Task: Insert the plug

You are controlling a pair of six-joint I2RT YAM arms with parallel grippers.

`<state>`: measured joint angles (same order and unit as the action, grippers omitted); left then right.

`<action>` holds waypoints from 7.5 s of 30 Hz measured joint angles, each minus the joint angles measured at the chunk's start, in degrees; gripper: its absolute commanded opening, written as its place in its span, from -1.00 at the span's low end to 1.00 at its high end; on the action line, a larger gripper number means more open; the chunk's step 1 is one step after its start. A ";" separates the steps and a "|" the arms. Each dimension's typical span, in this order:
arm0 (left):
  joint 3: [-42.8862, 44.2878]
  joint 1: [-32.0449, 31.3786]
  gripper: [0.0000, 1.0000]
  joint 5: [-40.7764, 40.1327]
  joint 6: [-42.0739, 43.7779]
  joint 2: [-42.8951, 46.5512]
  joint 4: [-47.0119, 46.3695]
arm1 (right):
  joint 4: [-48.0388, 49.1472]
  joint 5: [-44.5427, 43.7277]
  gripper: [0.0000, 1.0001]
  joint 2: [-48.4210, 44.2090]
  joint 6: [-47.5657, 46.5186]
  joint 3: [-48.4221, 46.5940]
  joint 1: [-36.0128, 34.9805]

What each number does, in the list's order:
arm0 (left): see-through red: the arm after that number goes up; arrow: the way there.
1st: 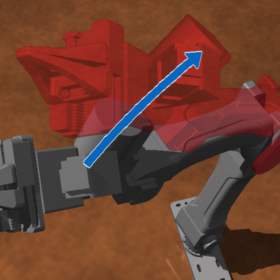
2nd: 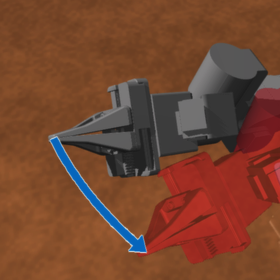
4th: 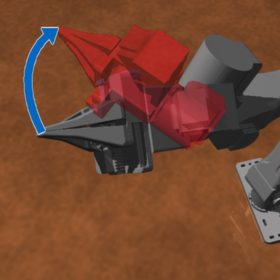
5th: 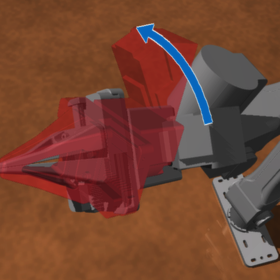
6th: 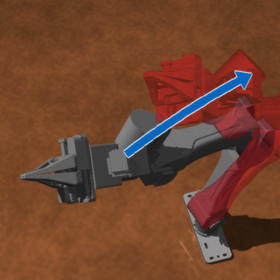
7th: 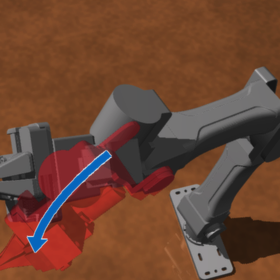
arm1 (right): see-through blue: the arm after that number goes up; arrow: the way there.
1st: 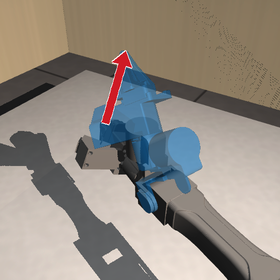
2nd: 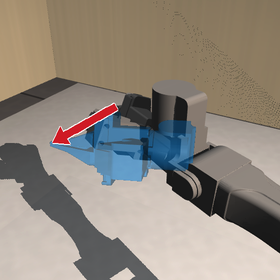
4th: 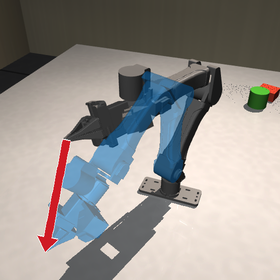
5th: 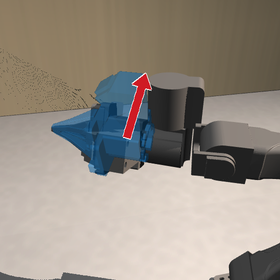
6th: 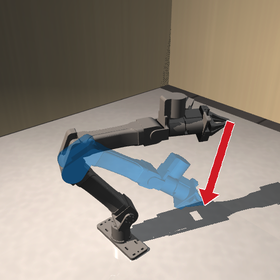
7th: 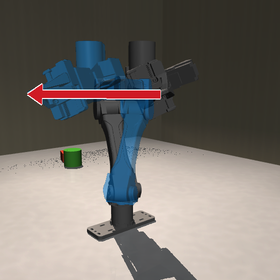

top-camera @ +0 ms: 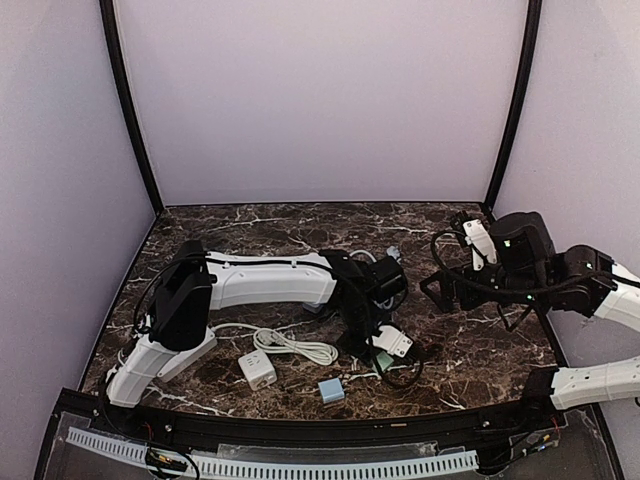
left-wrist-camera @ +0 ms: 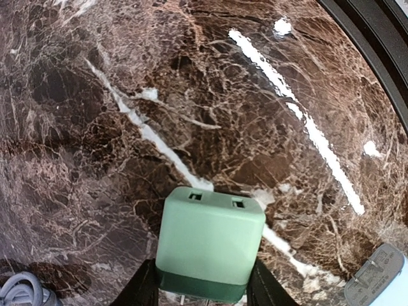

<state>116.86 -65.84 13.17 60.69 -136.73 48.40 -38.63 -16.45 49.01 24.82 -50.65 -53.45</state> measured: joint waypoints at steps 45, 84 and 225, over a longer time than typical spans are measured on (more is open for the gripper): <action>-19.28 5.97 -0.98 -11.98 -32.65 19.17 -24.87 | -0.46 -4.13 0.97 13.38 0.52 -16.63 1.53; -26.71 11.98 -0.98 -5.68 -47.58 29.40 -47.63 | 1.25 58.12 0.90 27.63 13.97 -26.47 35.69; -12.79 15.19 -0.53 -23.67 -88.91 6.73 -8.46 | -21.29 33.07 -1.00 38.75 0.09 -30.99 27.34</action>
<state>104.07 -50.65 -10.50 -28.23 -129.99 39.94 -59.92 16.62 87.77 24.91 -81.65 -26.11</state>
